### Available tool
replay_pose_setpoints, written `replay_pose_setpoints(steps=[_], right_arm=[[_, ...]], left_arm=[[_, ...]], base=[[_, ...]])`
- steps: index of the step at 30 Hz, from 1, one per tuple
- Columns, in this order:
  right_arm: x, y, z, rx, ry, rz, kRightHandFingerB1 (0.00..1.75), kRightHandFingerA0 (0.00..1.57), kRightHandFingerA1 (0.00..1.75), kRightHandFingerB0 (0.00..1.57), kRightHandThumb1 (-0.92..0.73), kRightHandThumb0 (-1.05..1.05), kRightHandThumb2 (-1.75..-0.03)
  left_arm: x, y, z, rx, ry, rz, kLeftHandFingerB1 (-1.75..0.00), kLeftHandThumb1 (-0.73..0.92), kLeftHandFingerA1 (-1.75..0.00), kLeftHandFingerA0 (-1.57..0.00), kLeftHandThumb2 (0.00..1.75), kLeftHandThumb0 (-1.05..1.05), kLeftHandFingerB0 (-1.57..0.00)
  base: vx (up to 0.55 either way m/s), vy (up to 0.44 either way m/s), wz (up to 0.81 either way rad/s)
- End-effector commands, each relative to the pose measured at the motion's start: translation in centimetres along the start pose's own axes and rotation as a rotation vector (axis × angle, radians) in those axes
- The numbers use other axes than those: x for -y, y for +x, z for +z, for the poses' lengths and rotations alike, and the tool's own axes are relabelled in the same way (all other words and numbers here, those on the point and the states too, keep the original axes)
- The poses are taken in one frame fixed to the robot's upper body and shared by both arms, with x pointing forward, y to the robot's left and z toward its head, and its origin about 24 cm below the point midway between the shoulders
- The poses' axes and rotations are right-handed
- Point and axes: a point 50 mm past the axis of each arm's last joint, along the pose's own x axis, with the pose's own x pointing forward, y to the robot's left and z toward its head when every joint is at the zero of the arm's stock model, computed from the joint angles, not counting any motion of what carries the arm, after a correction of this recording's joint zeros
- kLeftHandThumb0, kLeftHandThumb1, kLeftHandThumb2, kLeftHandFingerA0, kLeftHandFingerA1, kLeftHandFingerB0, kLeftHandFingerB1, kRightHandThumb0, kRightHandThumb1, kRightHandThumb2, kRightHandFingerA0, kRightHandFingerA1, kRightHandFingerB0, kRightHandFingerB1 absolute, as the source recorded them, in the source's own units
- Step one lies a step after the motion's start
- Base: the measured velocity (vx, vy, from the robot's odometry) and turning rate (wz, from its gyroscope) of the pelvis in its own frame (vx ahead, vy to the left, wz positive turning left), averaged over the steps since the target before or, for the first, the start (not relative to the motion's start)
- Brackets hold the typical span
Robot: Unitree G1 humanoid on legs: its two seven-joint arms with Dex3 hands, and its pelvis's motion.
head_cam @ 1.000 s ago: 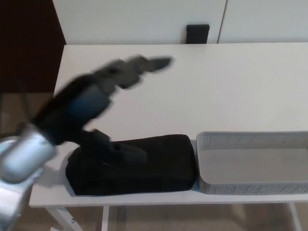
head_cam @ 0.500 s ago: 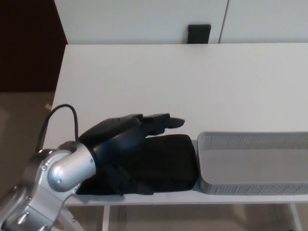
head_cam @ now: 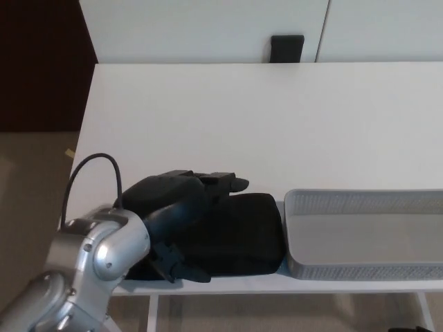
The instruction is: The robot walk towards a table in front and pick up a black pencil case on the left hand side and put the pencil case into a small container on the right hand side
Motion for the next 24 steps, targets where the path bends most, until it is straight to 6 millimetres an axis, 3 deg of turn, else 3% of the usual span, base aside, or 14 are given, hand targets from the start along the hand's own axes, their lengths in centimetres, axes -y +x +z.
replay_pose_setpoints(steps=[1,9,18,19,23,24], right_arm=[[0.4,-0.1,-0.3,-0.027,-0.025,0.001,0.35,0.52,0.38,0.41,-0.62,-0.33,-0.59],[0.4,-0.2,0.0,-0.003,-0.026,0.001,0.36,0.53,0.38,0.42,-0.62,-0.33,-0.59],[0.6,-0.1,0.0,-0.009,-0.035,0.011,0.36,0.55,0.38,0.46,-0.61,-0.33,-0.58],[0.6,-0.1,0.1,-0.008,-0.036,0.014,0.37,0.55,0.38,0.47,-0.61,-0.33,-0.58],[0.6,-0.2,0.1,0.004,-0.042,0.013,0.38,0.55,0.39,0.48,-0.61,-0.34,-0.59],[0.6,-0.2,0.1,0.003,-0.042,0.013,0.38,0.56,0.39,0.48,-0.60,-0.33,-0.59]], left_arm=[[0.2,-0.2,-0.6,-0.109,0.087,0.061,-0.29,0.32,-0.23,-0.01,0.72,-0.44,-0.06],[3.0,0.0,-1.0,-0.141,0.064,0.016,-0.24,0.38,-0.19,-0.09,0.70,-0.50,-0.09],[6.8,0.6,-1.9,-0.234,0.156,-0.047,-0.29,0.35,-0.35,-0.04,0.73,-0.51,-0.03],[7.3,0.6,-1.9,-0.244,0.147,-0.060,-0.23,0.38,-0.33,-0.10,0.66,-0.58,-0.05],[7.8,0.7,-1.9,-0.253,0.157,-0.072,-0.24,0.38,-0.39,-0.13,0.67,-0.57,-0.05],[7.8,0.6,-1.9,-0.250,0.166,-0.087,-0.24,0.41,-0.42,-0.22,0.68,-0.52,-0.07]], base=[[0.00,0.000,0.00],[0.00,0.000,0.00],[0.00,0.000,0.00],[0.00,0.000,0.00],[0.00,0.000,0.00],[0.00,0.000,0.00]])
